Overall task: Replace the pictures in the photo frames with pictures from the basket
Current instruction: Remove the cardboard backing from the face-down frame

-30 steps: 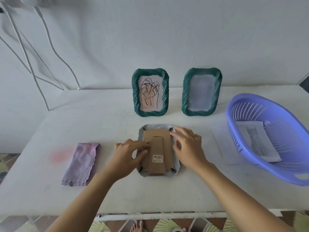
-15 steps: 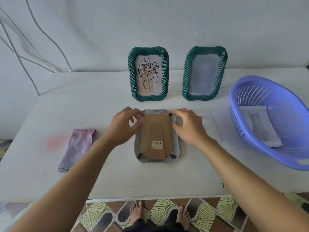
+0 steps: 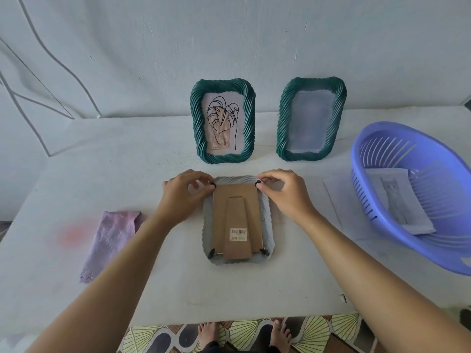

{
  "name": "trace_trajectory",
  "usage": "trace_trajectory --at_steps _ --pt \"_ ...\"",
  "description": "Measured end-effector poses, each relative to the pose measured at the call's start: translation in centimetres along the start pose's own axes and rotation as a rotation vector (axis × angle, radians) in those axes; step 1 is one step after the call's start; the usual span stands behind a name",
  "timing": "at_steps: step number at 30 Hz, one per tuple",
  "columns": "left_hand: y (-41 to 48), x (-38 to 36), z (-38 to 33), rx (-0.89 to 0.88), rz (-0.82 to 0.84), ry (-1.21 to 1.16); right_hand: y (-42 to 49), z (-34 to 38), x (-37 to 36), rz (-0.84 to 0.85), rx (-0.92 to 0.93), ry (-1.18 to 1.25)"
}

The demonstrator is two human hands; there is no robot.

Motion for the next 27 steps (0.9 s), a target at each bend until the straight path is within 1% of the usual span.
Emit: trace_trajectory --at_steps 3,8,13,17,27 --pt "0.0 -0.3 0.1 0.000 -0.040 -0.024 0.2 -0.1 -0.2 -0.020 -0.005 0.016" --pt "0.0 -0.5 0.7 -0.003 -0.055 -0.037 0.7 -0.4 -0.5 -0.023 -0.020 0.030" --pt "0.2 -0.7 1.0 0.002 -0.072 -0.037 1.0 -0.5 -0.4 -0.001 -0.073 0.079" --pt "0.2 -1.0 1.2 0.027 -0.131 -0.016 1.2 -0.6 -0.4 -0.005 -0.114 0.096" --pt "0.2 -2.0 0.3 0.148 -0.276 0.064 1.2 -0.7 -1.3 -0.116 -0.164 0.044"
Point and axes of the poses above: each hand's wrist, its own y-axis towards the middle knuckle, its own x-axis out of the back of the hand, z = x × y, the point moved 4 cm from there along y, towards the middle knuckle, and after that the axes turned 7 degrees about -y, right-handed, at the moved point
